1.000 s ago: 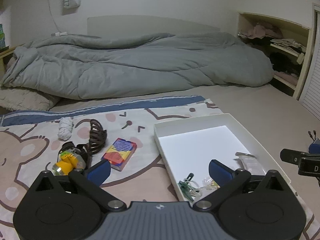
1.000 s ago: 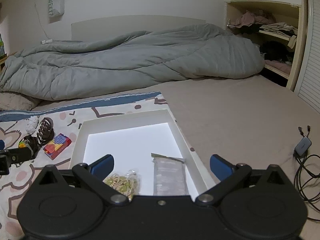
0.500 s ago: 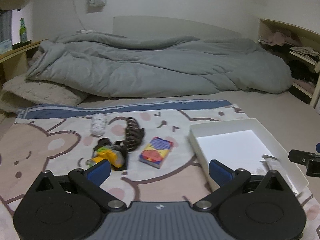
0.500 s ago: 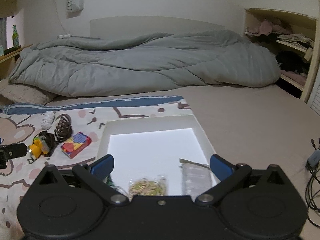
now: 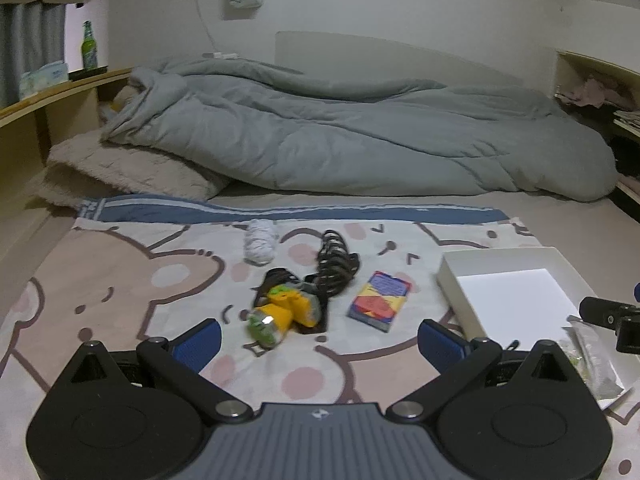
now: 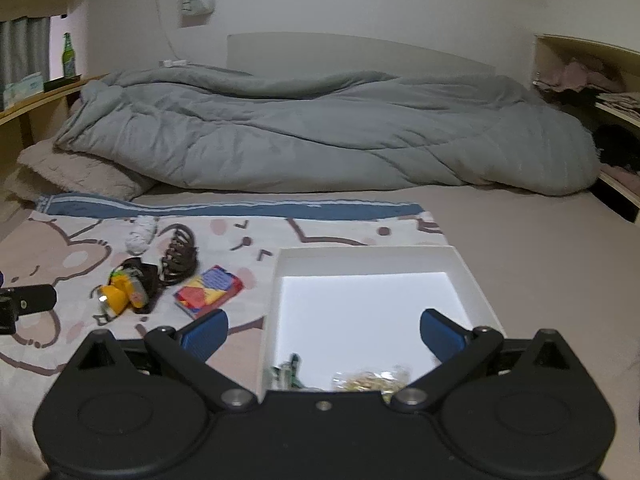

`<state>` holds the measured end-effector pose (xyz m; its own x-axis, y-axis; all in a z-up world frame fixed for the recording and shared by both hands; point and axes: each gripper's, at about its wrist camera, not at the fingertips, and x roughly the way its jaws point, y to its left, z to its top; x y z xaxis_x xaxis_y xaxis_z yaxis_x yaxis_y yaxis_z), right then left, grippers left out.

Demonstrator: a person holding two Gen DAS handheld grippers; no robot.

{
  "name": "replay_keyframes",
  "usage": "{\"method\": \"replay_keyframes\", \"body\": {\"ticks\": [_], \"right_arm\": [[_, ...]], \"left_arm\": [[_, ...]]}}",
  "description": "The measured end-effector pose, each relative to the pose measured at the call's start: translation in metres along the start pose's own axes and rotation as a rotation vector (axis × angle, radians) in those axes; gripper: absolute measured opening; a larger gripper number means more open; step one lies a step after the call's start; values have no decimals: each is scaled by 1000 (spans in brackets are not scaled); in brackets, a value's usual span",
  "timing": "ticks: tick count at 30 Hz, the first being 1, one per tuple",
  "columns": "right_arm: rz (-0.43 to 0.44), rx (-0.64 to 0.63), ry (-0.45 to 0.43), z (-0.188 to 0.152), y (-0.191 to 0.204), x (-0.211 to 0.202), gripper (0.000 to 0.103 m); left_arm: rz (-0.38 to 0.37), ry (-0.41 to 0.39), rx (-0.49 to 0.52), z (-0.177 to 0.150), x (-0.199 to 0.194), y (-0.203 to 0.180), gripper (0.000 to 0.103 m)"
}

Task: Organize objects
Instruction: 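Withdraw both grippers from the tray back over the bed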

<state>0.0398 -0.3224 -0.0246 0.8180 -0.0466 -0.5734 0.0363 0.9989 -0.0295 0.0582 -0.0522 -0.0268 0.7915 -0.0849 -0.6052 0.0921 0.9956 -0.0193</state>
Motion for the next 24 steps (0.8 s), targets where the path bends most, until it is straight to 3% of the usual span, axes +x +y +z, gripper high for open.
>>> {"method": "replay_keyframes", "body": {"ticks": [11, 24], "right_arm": [[59, -45, 2, 6, 39, 6, 103], [88, -43, 7, 9, 56, 12, 103]], "left_arm": [[49, 1, -15, -2, 0, 27, 103], [89, -8, 1, -5, 3, 35, 103]]}}
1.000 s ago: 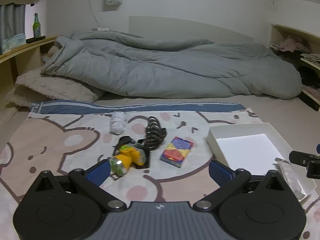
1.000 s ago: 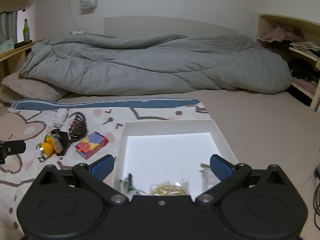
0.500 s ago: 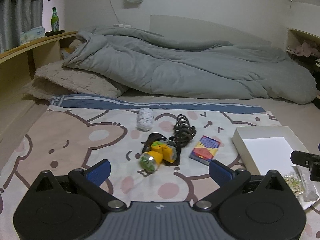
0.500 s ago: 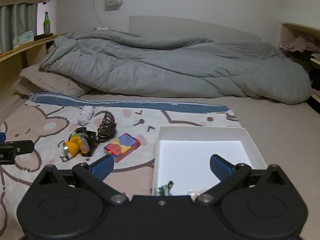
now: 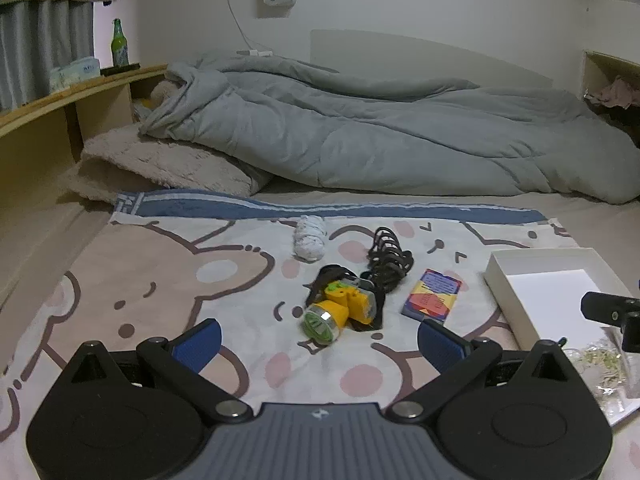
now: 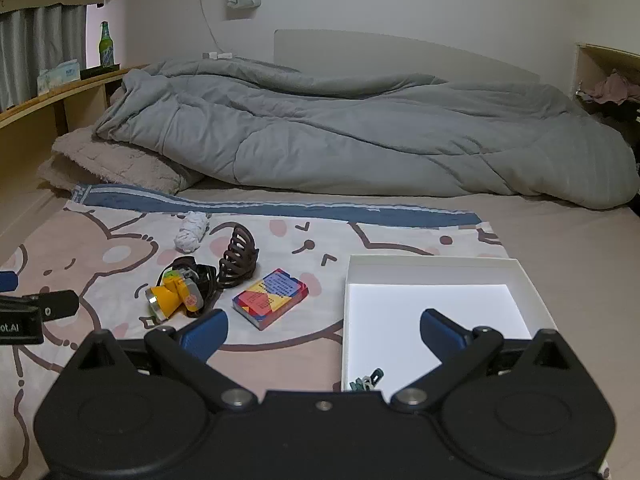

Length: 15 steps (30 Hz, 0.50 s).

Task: Organize objects
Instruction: 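Withdraw both grippers from the tray back over the bed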

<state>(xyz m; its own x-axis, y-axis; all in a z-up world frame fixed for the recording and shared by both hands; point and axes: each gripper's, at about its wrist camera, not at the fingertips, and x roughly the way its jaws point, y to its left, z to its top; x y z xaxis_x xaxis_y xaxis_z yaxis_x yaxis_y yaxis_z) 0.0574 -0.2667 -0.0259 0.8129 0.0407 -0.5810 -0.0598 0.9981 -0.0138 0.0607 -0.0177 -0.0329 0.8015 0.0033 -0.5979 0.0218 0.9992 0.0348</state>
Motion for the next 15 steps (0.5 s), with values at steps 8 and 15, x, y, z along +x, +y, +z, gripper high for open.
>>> {"method": "replay_keyframes", "body": {"ticks": [8, 15], "right_arm": [[30, 6, 31, 5, 10, 14, 103], [50, 18, 26, 23, 24, 38, 103]], "left_arm": [[9, -45, 6, 10, 7, 3, 103], [36, -89, 16, 22, 31, 6, 103]]}}
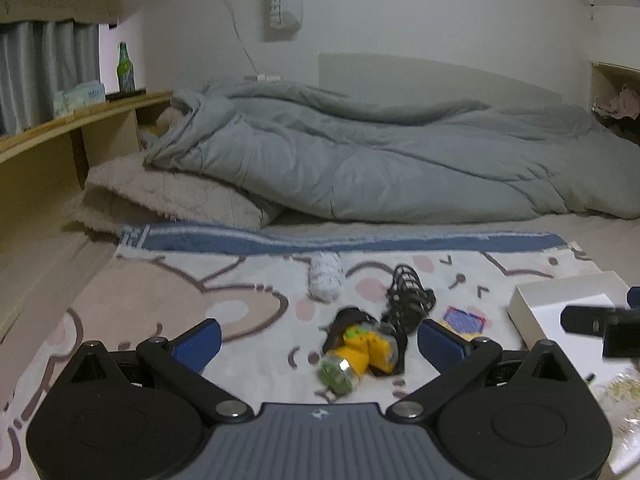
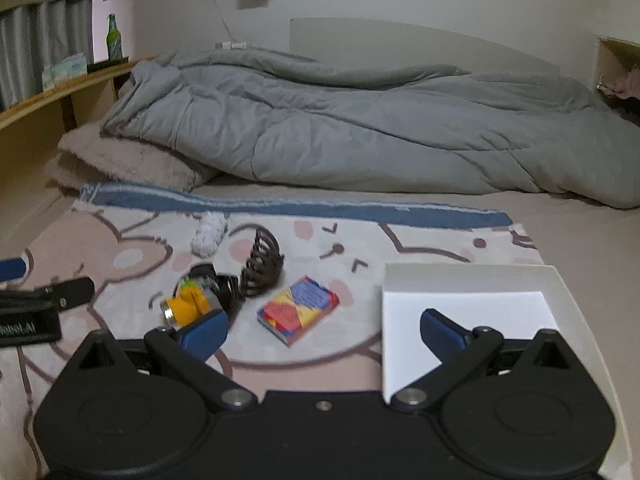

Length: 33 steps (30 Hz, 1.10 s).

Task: Organize objects
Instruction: 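Withdraw both grippers from the tray back over the bed, then grasp the colourful card box with the right gripper while the left grasps the yellow headlamp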

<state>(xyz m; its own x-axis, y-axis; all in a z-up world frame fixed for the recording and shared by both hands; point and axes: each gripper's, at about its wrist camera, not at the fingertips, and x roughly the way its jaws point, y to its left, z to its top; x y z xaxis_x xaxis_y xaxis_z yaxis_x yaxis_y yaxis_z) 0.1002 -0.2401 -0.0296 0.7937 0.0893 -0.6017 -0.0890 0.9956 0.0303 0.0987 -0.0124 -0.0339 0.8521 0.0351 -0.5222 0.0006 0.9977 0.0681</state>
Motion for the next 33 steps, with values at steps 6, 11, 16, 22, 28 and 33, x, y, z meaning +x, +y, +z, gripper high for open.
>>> {"method": "replay_keyframes", "body": {"ticks": [6, 11, 16, 22, 28, 33], "right_arm": [[-18, 138, 2, 16, -5, 33, 103], [-18, 174, 38, 14, -5, 63, 102], [2, 134, 66, 12, -2, 90, 87], [24, 266, 112, 13, -11, 123, 70], [-3, 303, 146, 8, -5, 157, 69], [-77, 377, 193, -1, -3, 185, 78]], "left_arm": [[25, 22, 61, 5, 31, -2, 103], [1, 32, 137, 0, 57, -4, 93], [-39, 108, 177, -7, 88, -3, 69], [-90, 170, 246, -14, 121, -7, 36], [-167, 189, 275, -26, 144, -12, 35], [-219, 185, 308, -32, 160, -18, 38]]}}
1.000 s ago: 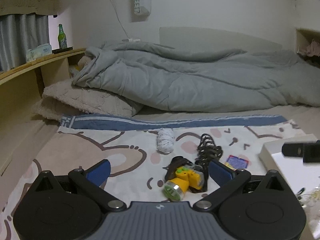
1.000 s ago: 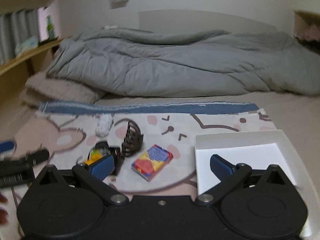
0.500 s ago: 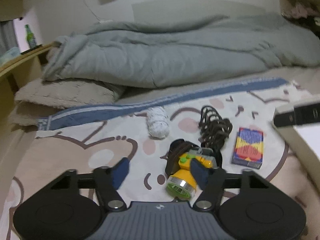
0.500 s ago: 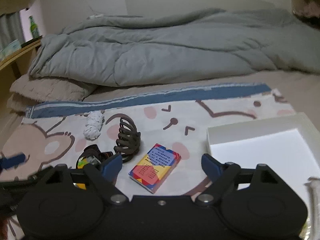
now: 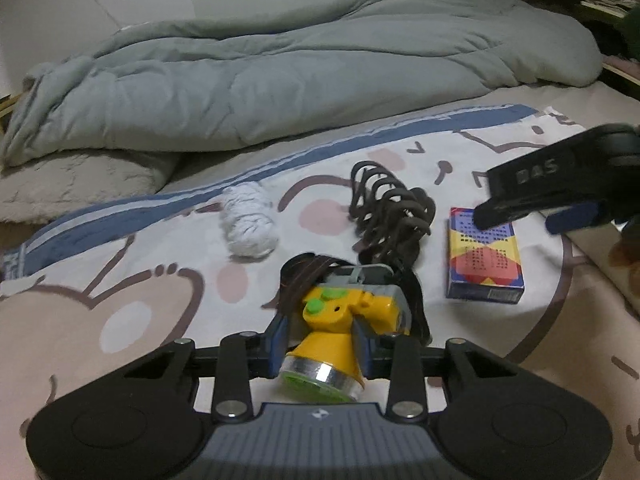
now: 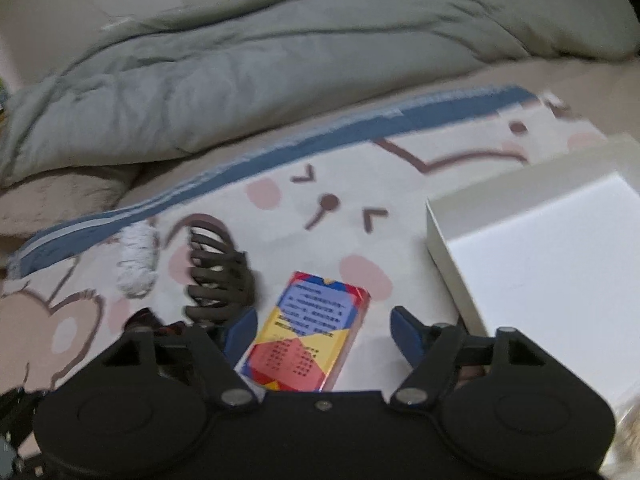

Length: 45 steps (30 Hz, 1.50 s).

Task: Organize objects
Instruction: 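Grasp the colourful card box with the right gripper while the left grasps the yellow headlamp, then lift the card box with the right gripper while the left lifts the headlamp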

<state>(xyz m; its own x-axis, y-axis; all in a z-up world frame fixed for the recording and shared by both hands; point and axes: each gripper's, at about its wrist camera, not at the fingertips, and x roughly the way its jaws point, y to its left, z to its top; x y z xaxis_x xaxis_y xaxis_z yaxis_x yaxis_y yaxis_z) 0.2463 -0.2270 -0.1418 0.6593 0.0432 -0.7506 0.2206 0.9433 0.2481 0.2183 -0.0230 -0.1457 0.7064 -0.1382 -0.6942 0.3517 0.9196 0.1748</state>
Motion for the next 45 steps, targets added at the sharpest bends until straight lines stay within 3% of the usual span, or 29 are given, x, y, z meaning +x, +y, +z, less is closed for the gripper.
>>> {"method": "replay_keyframes", "body": {"ticks": [5, 13, 18, 25, 29, 35, 37, 39, 45], "right_arm": [[7, 74, 48, -2, -3, 21, 80], [6, 24, 54, -7, 1, 42, 89], [12, -24, 53, -7, 2, 43, 90], [28, -33, 56, -8, -1, 42, 89], [27, -49, 57, -8, 0, 42, 89], [44, -86, 68, -8, 1, 44, 89], [57, -121, 69, -8, 2, 45, 86], [88, -140, 76, -7, 0, 44, 75], [133, -187, 102, -13, -5, 34, 69]], "left_arm": [[-61, 4, 9, 3, 9, 0, 38], [-181, 70, -14, 2, 10, 16, 36], [-220, 123, -11, 7, 6, 20, 38], [-186, 177, -30, 12, 15, 17, 43], [-115, 211, 2, 9, 31, 2, 49], [-74, 217, -2, 7, 38, -2, 49], [-81, 221, -35, 6, 37, 1, 49], [-84, 228, -66, 4, 35, 4, 49], [-92, 264, -94, -5, 18, 0, 49]]}}
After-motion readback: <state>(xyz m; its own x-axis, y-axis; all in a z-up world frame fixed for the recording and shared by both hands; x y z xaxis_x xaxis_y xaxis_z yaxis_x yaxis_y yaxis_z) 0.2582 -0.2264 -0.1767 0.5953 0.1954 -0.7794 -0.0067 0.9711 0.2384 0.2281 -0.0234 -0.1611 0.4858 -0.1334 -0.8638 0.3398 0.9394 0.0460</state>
